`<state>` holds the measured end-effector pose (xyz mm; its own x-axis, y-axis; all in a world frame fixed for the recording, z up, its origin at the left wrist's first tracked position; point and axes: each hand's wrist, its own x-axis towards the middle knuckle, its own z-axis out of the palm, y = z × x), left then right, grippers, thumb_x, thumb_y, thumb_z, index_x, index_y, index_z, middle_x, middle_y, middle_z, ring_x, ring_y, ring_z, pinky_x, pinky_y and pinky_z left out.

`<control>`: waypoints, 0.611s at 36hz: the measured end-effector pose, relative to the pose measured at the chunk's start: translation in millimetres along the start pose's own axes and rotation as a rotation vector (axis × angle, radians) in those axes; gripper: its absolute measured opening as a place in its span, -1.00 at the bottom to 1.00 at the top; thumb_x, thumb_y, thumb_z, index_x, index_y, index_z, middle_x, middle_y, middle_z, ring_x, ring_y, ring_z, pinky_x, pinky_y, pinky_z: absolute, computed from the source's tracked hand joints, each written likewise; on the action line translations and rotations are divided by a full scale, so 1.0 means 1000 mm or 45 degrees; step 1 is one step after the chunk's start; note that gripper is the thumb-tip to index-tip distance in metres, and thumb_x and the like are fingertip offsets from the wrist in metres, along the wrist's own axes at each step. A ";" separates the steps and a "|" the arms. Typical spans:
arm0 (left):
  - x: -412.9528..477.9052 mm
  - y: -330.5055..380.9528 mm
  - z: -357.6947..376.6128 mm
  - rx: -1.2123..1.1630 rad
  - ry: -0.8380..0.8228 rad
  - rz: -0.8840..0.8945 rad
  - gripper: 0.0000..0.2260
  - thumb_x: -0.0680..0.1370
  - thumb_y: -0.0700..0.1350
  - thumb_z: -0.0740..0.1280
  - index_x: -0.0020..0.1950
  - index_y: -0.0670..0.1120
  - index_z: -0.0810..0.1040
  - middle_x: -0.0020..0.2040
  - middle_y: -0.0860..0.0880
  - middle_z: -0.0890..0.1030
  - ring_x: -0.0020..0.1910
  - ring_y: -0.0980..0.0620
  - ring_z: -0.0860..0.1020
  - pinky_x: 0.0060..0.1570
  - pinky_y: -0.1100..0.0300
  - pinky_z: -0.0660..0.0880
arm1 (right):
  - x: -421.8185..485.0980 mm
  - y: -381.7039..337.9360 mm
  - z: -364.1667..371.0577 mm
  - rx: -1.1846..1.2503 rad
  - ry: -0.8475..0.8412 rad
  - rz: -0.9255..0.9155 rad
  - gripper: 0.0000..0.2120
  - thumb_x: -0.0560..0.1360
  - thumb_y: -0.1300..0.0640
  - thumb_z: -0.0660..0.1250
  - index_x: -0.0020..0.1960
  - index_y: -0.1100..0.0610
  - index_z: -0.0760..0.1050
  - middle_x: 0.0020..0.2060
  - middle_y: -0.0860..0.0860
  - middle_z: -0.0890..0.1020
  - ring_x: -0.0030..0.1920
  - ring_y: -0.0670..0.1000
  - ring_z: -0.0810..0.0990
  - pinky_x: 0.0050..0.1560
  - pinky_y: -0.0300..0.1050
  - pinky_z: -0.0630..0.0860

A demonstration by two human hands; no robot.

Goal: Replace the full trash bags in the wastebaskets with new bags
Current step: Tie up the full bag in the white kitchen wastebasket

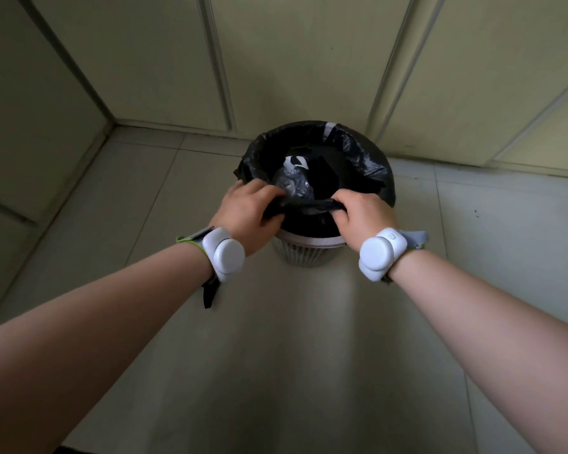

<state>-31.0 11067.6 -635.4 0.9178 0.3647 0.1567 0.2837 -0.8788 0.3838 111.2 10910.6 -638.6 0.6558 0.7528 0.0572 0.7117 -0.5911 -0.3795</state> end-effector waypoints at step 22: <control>0.002 0.019 -0.004 -0.290 -0.210 -0.248 -0.67 0.60 -0.02 0.18 -0.27 -0.19 0.43 -0.46 0.00 0.37 -0.41 0.02 0.35 -0.35 0.13 0.27 | 0.011 0.065 -0.038 -0.086 0.210 0.225 -0.70 0.37 0.28 0.25 0.04 0.03 0.55 0.02 0.06 0.55 0.03 0.17 0.53 -0.14 -0.06 0.45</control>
<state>-24.7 11053.4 -623.9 0.8904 0.4478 -0.0814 0.4056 -0.6998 0.5881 174.2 10868.9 -627.3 0.7999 0.5819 0.1471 0.5938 -0.7317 -0.3347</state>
